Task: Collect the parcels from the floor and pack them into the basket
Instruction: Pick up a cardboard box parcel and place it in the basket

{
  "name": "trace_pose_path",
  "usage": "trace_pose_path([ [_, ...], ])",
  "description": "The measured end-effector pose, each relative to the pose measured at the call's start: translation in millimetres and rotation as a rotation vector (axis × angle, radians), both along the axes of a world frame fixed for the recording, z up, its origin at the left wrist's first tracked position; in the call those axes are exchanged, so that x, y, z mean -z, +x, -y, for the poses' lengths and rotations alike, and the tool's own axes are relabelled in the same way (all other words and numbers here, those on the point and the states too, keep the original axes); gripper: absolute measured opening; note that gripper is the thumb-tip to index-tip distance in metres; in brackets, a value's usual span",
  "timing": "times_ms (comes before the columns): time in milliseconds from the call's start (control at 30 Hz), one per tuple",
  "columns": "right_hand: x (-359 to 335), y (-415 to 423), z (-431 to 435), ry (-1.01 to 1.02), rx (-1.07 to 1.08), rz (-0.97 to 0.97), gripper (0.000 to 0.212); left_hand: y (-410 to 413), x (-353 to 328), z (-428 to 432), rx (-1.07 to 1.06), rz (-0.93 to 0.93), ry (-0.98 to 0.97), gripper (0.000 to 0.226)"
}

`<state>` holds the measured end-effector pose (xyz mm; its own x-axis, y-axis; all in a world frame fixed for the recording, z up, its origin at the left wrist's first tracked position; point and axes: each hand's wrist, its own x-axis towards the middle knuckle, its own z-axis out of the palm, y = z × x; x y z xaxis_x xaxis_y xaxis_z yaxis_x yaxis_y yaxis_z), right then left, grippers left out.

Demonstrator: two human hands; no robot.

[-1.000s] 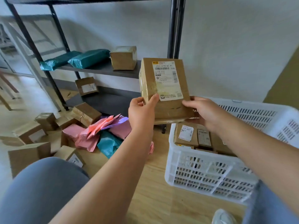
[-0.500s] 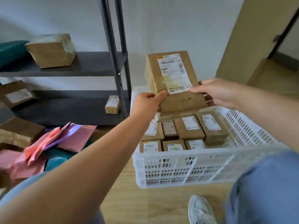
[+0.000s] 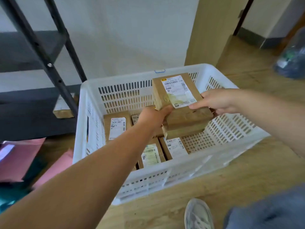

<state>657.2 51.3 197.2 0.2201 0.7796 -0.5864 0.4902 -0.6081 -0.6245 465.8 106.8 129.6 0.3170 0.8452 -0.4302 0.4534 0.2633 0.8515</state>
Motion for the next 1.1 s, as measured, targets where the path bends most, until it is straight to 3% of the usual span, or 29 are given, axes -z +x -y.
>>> trace_pose_path([
  [300, 52.6, 71.3, -6.8, -0.170, 0.055, 0.099, 0.035, 76.9, 58.0, 1.2, 0.110, -0.073, -0.117, 0.049],
  [667, 78.9, 124.2, 19.2, -0.369, 0.055, 0.185, 0.046, 129.0, 80.7, 19.7, 0.244, -0.087, -0.360, 0.046],
  [867, 103.6, 129.5, 15.0, -0.401, 0.029, 0.247, 0.048, 137.8, 90.6, 16.6, 0.338, -0.099, -0.429, 0.031],
  [1100, 115.5, 144.8, 12.4, -0.444, 0.072, 0.154, 0.050, 146.7, 101.1, 14.1, 0.355, -0.075, -0.462, 0.022],
])
